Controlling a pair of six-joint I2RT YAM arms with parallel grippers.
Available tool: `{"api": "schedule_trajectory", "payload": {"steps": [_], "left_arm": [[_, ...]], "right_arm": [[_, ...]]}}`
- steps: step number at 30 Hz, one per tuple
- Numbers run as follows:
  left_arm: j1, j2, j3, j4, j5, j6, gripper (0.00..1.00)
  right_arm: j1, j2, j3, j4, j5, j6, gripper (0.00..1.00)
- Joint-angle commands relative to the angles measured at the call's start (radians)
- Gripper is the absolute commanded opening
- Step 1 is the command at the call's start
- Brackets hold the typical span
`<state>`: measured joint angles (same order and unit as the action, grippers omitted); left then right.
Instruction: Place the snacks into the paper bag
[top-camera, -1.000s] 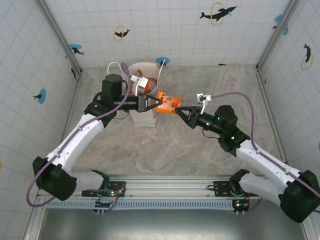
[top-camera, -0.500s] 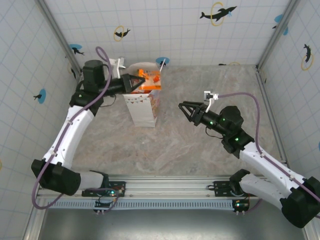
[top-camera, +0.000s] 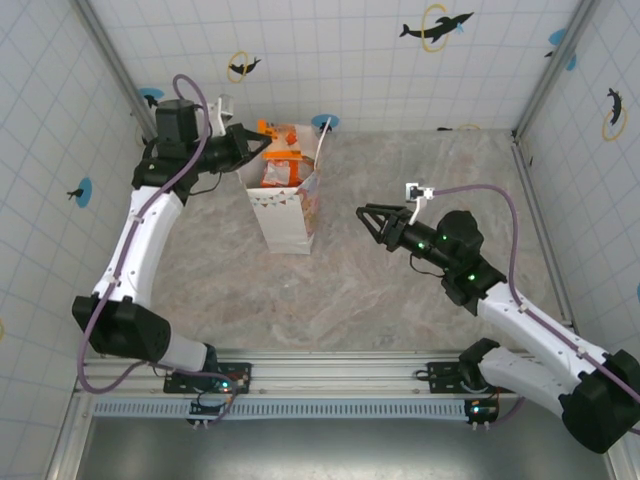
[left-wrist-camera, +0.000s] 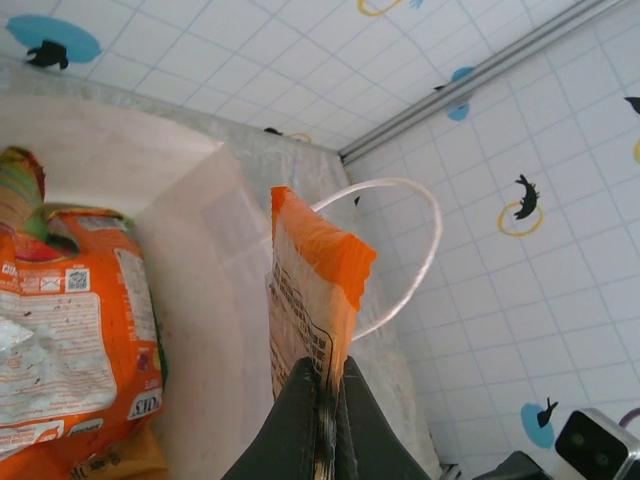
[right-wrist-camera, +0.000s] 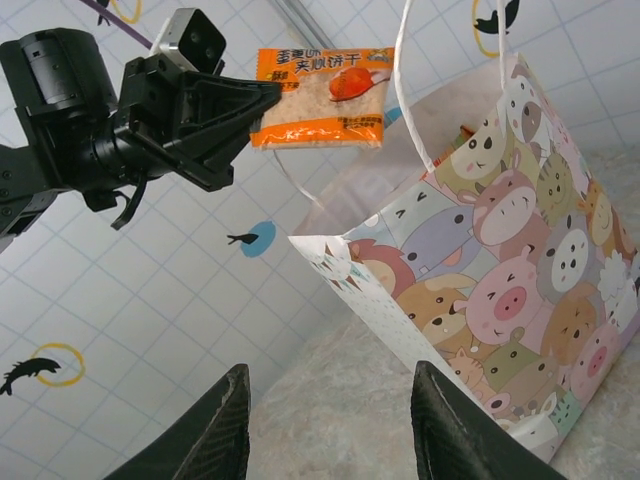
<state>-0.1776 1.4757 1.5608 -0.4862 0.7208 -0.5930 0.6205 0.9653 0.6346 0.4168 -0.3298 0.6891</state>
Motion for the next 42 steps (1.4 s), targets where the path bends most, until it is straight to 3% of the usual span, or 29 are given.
{"api": "schedule_trajectory", "payload": {"steps": [1,7,8,11,12,19,26,34,42], "left_arm": [[0.006,0.038,0.057,-0.059,-0.020,-0.006,0.00],[0.007,0.116,0.094,-0.098,0.040,0.010,0.02],[0.007,0.129,0.107,-0.110,0.045,0.016,0.08],[0.012,0.161,0.175,-0.178,-0.007,0.058,0.43],[0.014,0.163,0.193,-0.189,-0.030,0.068,0.46],[0.018,0.094,0.216,-0.139,-0.064,0.083,0.50],[0.027,-0.025,0.229,-0.140,-0.281,0.119,0.55],[0.067,-0.075,0.259,-0.304,-0.487,0.184,0.60],[0.129,-0.054,0.136,-0.278,-0.457,0.203,0.61]], "right_arm": [[-0.001,0.012,0.025,0.021,0.007,0.006,0.44],[0.002,0.025,0.027,0.025,0.006,0.013,0.45],[0.002,0.026,0.028,0.023,0.006,0.013,0.45],[0.001,0.025,0.034,0.004,0.014,0.012,0.45],[0.001,0.024,0.036,-0.008,0.024,0.011,0.45],[0.004,0.066,0.088,-0.049,0.025,0.010,0.45],[0.005,0.161,0.173,-0.059,-0.033,0.003,0.46],[0.008,0.226,0.225,-0.057,-0.084,0.001,0.46],[0.010,0.250,0.240,-0.059,-0.099,0.002,0.47]]}}
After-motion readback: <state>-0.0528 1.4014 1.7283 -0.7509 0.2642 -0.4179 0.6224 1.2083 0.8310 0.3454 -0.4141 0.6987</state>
